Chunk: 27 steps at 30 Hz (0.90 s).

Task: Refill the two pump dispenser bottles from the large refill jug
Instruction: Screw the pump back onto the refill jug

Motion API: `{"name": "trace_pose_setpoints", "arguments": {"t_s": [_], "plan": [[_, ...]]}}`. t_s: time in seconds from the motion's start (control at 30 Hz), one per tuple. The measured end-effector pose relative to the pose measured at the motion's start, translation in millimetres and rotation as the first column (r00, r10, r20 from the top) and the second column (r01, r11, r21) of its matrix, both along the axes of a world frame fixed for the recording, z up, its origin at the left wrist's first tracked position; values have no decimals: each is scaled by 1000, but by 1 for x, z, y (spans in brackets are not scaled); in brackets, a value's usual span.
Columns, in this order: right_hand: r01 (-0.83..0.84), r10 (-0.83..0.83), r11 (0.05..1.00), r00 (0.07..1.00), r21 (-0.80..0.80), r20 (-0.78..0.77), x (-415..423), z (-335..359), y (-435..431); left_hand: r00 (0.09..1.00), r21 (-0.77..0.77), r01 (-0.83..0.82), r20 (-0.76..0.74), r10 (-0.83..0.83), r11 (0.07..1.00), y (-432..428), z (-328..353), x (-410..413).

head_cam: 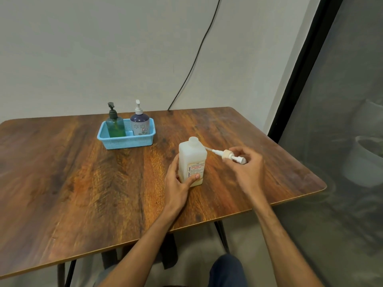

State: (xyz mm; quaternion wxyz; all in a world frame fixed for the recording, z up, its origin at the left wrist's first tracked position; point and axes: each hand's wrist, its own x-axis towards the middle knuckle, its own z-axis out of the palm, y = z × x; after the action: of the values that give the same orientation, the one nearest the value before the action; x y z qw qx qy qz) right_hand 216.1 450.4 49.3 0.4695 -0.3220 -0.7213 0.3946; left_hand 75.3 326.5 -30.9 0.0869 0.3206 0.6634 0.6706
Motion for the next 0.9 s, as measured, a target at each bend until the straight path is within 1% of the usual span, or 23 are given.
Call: {"name": "trace_pose_setpoints", "arguments": {"t_s": [0.07,0.2,0.33,0.57,0.77,0.9], "plan": [[-30,30,999,1000,30,-4,6,26,-2,1000,-2,-2,20,2,1000,1,1,-1],[-86,82,990,996,108,39,16,75,-14,1000,2,-6,19,6,1000,0,5,-5],[-82,68,982,994,172,87,20,105,-27,1000,-13,8,1,-8,1000,-1,8,-11],[-50,28,971,995,232,97,20,133,-46,1000,-39,7,-19,-8,999,-5,11,-19],[-57,38,956,997,288,70,18,151,-57,1000,-57,7,-21,-8,998,-6,12,-20],[-62,34,950,995,305,96,13,158,-60,1000,-58,8,-23,-10,998,-7,12,-20]]}}
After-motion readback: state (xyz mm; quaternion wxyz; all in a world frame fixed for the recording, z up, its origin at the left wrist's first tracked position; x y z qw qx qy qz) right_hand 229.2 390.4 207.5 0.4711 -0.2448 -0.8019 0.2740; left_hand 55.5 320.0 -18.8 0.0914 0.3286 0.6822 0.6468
